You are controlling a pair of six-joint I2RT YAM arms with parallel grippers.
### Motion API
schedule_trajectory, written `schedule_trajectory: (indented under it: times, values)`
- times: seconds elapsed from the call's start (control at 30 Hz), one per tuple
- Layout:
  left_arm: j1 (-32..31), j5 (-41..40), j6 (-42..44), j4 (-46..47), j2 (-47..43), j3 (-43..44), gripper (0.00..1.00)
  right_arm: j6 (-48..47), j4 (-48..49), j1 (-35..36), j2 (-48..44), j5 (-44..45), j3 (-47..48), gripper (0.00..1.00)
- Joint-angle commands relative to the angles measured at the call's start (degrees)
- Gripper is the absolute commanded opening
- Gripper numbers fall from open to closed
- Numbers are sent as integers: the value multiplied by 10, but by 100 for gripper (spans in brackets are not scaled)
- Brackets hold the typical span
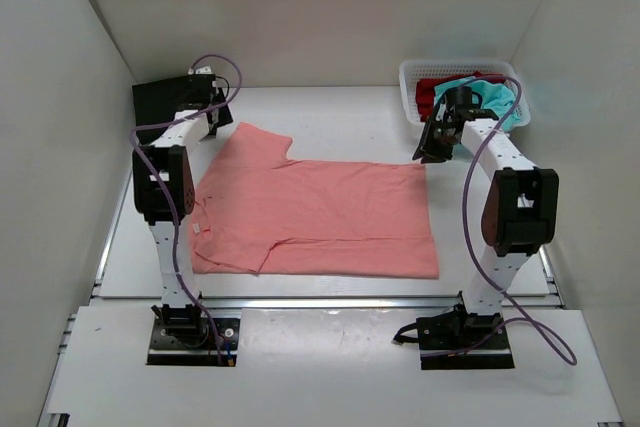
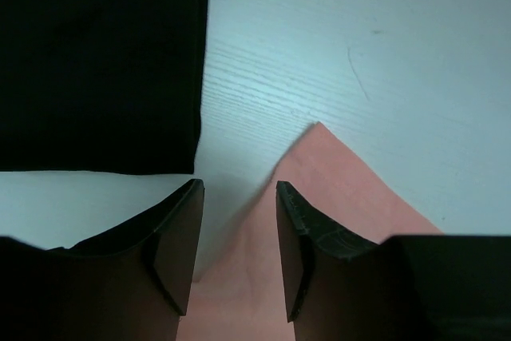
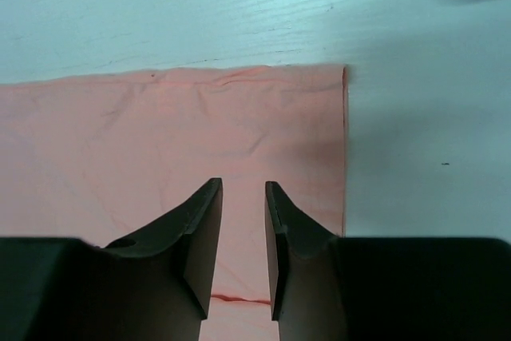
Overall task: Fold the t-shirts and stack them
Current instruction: Grap the side of the flattened tshirt furthest away from the robot with both arms
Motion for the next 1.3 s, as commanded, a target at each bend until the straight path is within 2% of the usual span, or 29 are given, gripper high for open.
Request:
schedule_trajectory:
  times: [0.0,0.23,0.43,0.53,0.6,0.73,0.8,0.87,0.93,1.13,1.27]
  values:
    - [-9,43,3,4,-18,-4,53,5,1,-6,21,-9,34,25]
    - [-22,51,-17,-11,-4,-34,59,13,-14,-11,70,-18,88,25]
    - [-13,55,-35,-58,19,1,62,19,-18,-10,92,-8,132,28]
    - [-7,57,-33,-94,32,23,61,33,1,-9,94,6,124,31]
    - [-6,57,-35,-93,24,12,61,40,15,-13,89,21,115,31]
    - [-2,64,-38,-93,24,-8,61,57,41,-13,82,37,96,38]
    - [-1,80,-41,-90,25,-12,48,54,53,-13,78,49,76,40]
    - [-1,83,-46,-85,23,-13,13,53,68,-12,71,76,60,47]
    - [-1,86,-54,-86,24,-11,0,49,80,-13,68,89,35,48]
    - [7,115,-73,-74,10,-20,0,49,108,-7,81,109,-6,51]
    - [16,127,-79,-67,2,-24,0,41,120,-8,105,102,5,52]
